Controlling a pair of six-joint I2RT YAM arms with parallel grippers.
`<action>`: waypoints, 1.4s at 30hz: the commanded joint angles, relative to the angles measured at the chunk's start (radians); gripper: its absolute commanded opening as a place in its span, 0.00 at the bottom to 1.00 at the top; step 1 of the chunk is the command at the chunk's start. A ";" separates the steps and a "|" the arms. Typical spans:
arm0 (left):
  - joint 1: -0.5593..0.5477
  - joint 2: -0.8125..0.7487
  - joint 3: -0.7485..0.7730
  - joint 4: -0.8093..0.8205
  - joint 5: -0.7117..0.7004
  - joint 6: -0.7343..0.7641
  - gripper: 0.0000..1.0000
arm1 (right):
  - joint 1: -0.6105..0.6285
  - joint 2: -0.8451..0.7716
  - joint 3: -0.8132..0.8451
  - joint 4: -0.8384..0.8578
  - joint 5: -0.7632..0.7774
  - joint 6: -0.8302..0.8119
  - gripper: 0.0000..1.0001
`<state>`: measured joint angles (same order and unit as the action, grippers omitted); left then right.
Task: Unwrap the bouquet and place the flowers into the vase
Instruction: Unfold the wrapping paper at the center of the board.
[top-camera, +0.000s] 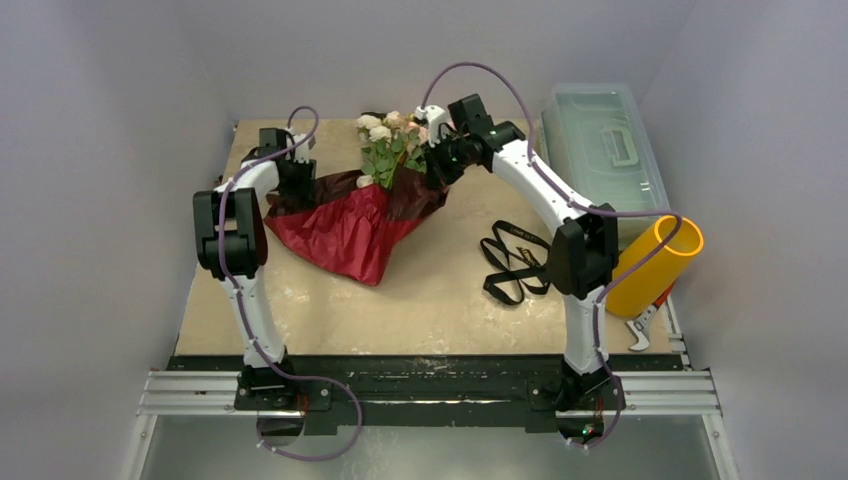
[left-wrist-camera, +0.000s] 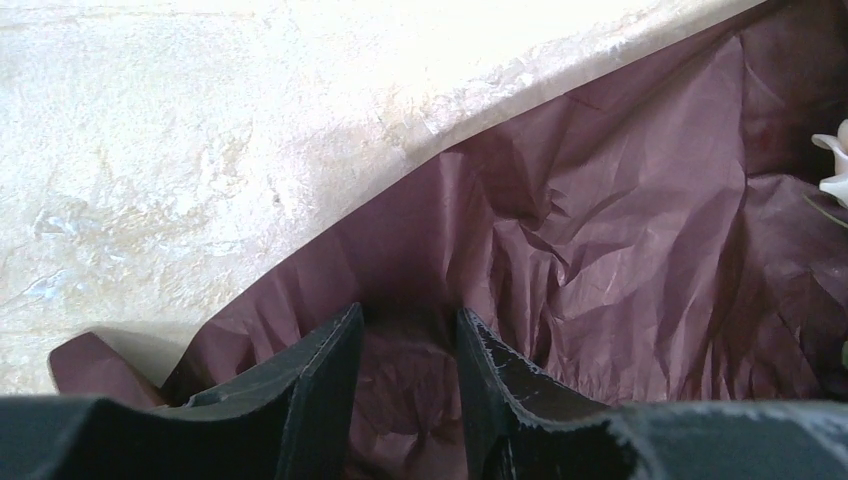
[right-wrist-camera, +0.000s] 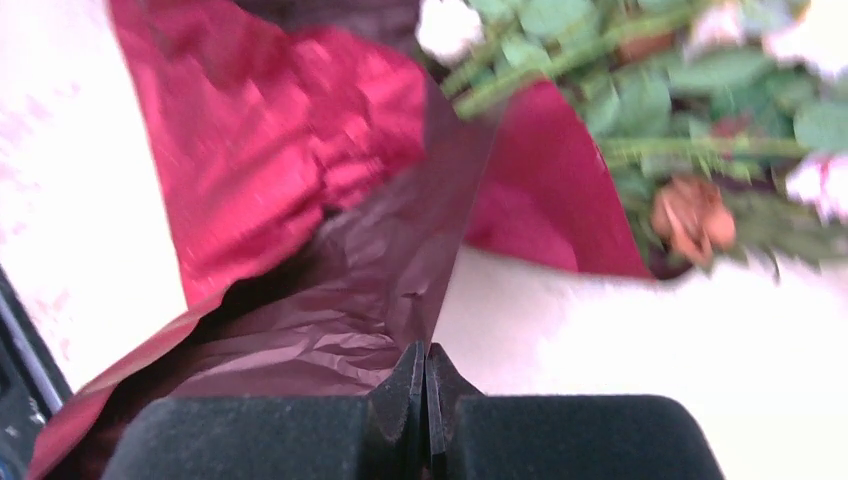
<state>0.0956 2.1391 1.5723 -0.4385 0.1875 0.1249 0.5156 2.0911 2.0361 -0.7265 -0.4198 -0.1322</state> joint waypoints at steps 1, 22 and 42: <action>0.012 0.067 0.003 -0.040 -0.085 0.032 0.38 | -0.036 -0.079 -0.146 -0.181 0.137 -0.139 0.00; 0.013 0.168 0.120 -0.084 -0.166 0.071 0.28 | -0.126 -0.110 -0.560 -0.119 0.410 -0.314 0.00; 0.020 0.295 0.358 -0.153 -0.134 0.119 0.38 | -0.073 -0.070 -0.519 -0.205 0.218 -0.356 0.04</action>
<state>0.0956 2.3817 1.9617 -0.5106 0.0204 0.2039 0.4286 2.0411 1.4883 -0.8768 -0.1169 -0.4564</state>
